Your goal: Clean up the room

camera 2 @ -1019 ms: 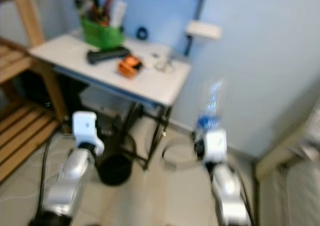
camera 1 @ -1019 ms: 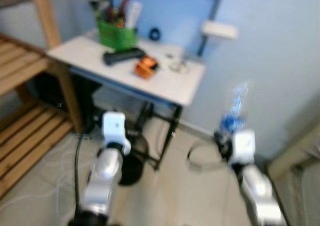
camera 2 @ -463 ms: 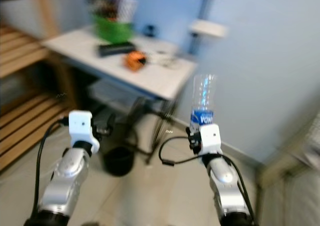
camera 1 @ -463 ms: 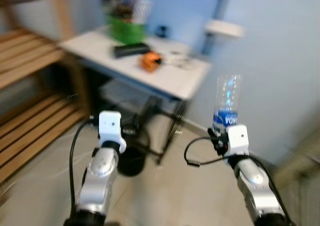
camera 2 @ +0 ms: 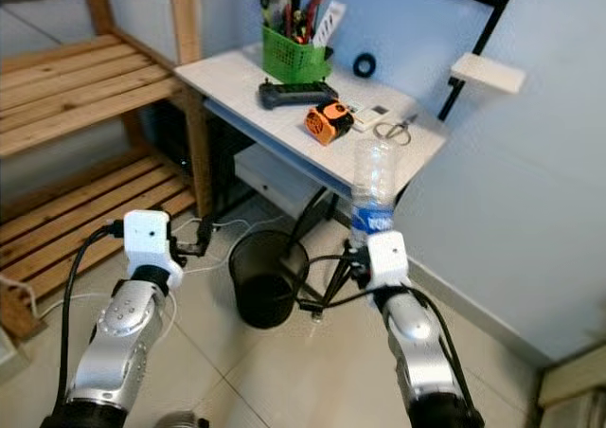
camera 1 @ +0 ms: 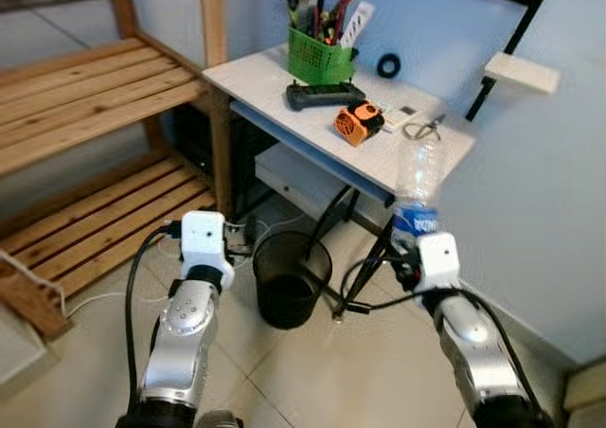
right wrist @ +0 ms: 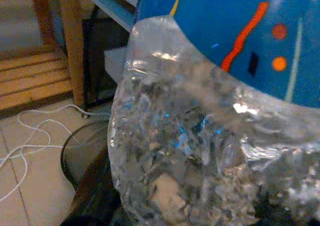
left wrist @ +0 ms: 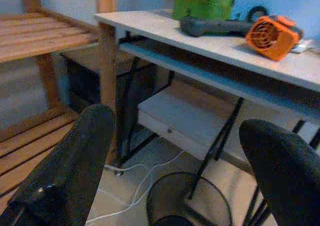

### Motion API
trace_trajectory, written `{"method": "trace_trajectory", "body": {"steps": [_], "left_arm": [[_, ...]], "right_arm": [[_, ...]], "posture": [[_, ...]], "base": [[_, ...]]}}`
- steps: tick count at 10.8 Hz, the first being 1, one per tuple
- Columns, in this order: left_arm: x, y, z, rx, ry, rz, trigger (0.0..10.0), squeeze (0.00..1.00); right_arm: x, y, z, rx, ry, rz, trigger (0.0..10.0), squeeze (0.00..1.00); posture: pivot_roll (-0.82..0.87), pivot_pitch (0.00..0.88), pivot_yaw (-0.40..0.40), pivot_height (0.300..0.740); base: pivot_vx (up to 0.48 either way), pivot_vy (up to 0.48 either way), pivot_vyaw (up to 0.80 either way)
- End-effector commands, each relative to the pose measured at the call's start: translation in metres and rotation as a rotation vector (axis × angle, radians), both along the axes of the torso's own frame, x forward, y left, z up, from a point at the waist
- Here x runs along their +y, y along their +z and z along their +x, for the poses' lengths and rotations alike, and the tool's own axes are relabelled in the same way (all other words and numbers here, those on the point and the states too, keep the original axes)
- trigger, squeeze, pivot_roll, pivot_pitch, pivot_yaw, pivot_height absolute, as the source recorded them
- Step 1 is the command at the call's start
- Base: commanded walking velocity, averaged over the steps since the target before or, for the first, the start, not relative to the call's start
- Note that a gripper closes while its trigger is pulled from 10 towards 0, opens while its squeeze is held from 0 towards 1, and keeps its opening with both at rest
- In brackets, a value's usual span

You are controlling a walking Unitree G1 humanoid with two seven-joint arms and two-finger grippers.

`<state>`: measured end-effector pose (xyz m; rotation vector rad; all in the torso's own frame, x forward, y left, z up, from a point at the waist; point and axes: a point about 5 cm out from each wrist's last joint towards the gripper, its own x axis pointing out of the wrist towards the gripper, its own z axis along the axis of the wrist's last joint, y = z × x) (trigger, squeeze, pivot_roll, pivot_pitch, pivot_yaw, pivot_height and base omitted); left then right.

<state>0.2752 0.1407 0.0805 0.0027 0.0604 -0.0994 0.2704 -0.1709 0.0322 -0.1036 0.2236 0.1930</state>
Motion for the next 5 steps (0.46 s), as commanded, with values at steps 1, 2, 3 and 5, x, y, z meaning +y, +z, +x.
{"method": "trace_trajectory", "body": {"steps": [1, 2, 3, 5], "left_arm": [[-0.009, -0.0019, -0.0065, 0.007, -0.048, -0.009, 10.0, 0.0], [-0.0107, -0.0051, -0.01, 0.021, -0.063, 0.007, 10.0, 0.0], [-0.0121, -0.0046, -0.009, 0.016, -0.075, 0.002, 10.0, 0.0], [-0.0151, -0.0002, -0.005, 0.007, -0.091, -0.019, 10.0, 0.0]], "right_arm": [[-0.0073, 0.0046, -0.0008, -0.03, -0.038, 0.011, 10.0, 0.0], [-0.0075, 0.0027, -0.0039, -0.025, -0.039, 0.01, 10.0, 0.0], [-0.008, 0.0017, -0.0051, -0.022, -0.038, 0.006, 10.0, 0.0], [-0.0084, 0.0014, -0.005, -0.021, -0.038, 0.002, 10.0, 0.0]], "posture": [[0.04, 0.0, -0.096, 0.74], [0.04, 0.0, -0.094, 0.74], [0.03, 0.0, -0.095, 0.74], [0.03, 0.0, -0.096, 0.74]], "base": [[0.0, 0.0, 0.0], [0.0, 0.0, 0.0], [0.281, 0.0, 0.0], [0.472, 0.0, 0.0]]}}
